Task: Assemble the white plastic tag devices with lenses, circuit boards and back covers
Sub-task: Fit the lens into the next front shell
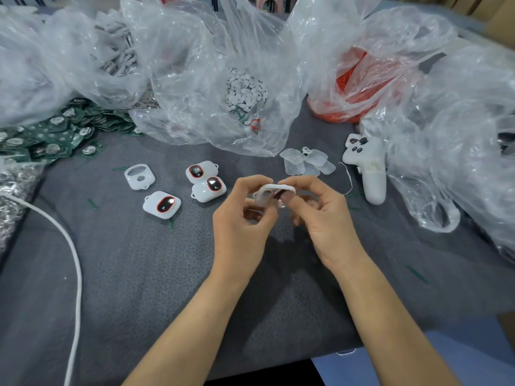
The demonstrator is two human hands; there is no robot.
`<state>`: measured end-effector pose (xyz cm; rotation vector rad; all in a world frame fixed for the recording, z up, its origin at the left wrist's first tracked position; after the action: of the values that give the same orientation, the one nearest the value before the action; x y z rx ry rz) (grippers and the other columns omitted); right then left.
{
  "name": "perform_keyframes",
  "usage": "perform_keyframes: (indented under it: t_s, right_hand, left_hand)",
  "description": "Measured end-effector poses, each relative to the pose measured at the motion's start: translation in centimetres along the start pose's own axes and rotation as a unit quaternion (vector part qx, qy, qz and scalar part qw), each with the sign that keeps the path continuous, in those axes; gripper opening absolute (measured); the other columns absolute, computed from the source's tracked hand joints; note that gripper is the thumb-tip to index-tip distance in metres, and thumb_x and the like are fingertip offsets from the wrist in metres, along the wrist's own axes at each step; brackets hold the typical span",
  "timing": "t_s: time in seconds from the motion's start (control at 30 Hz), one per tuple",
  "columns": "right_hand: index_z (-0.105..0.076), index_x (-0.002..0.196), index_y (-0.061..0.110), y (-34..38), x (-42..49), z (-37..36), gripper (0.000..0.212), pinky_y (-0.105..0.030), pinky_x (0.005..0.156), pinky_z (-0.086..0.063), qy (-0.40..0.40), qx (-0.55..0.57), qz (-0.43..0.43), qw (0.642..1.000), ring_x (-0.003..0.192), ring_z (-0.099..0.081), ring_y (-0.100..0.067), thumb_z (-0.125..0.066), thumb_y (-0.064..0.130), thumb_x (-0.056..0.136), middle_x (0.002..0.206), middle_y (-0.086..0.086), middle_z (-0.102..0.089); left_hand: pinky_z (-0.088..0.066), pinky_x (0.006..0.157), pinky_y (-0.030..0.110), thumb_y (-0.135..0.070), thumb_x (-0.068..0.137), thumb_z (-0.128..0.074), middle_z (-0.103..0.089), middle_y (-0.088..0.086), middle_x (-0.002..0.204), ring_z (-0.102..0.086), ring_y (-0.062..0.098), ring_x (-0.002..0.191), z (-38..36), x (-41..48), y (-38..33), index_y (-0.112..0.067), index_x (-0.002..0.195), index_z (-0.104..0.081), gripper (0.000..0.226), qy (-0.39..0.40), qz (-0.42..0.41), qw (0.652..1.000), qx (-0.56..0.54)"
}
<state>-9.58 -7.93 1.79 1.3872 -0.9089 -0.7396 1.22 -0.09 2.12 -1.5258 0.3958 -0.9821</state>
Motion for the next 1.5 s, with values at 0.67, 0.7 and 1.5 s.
perform_keyframes:
  t_s: [0.67, 0.7, 1.5]
  right_hand:
    - [-0.071, 0.083, 0.023, -1.0, 0.3, 0.4, 0.018, -0.031, 0.070, -0.055, -0.026, 0.127, -0.060, 0.990, 0.082, -0.067, -0.022, -0.068, 0.011, 0.070, 0.086, -0.005, -0.072]
    - [-0.072, 0.081, 0.023, -1.0, 0.3, 0.3, 0.015, -0.028, 0.068, -0.054, -0.025, 0.123, -0.061, 0.990, 0.081, -0.067, -0.020, -0.068, 0.012, 0.071, 0.086, -0.004, -0.072]
    - [-0.067, 0.081, 0.004, -1.4, 0.2, -0.1, 0.010, -0.031, 0.062, -0.055, 0.008, 0.159, -0.102, 0.982, 0.075, -0.067, -0.025, -0.062, -0.004, 0.080, 0.084, -0.018, -0.068]
  left_hand:
    - [-0.049, 0.080, 0.014, 0.000, 0.085, -0.065, -0.068, -0.006, 0.098, -0.067, 0.005, 0.091, -0.7, -0.1, 0.6, -0.020, 0.093, -0.054, 0.025, 0.060, 0.038, 0.997, -0.038]
    - [-0.049, 0.078, 0.012, 0.000, 0.085, -0.066, -0.068, -0.008, 0.095, -0.067, 0.003, 0.089, -0.7, -0.1, 0.7, -0.022, 0.095, -0.054, 0.027, 0.062, 0.044, 0.997, -0.033]
    - [-0.057, 0.075, 0.032, -0.011, 0.092, -0.061, -0.072, 0.000, 0.092, -0.068, 0.020, 0.089, -0.6, 0.2, 1.4, -0.018, 0.100, -0.069, 0.013, 0.073, 0.092, 0.990, -0.075]
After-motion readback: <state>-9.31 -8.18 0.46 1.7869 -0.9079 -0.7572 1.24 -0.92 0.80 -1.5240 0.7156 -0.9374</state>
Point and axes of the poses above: each hand's wrist, its own x-axis towards the middle knuckle, its own z-axis out of the back of the hand, y = z × x, the point moved 5 cm from there along x, towards the middle knuckle
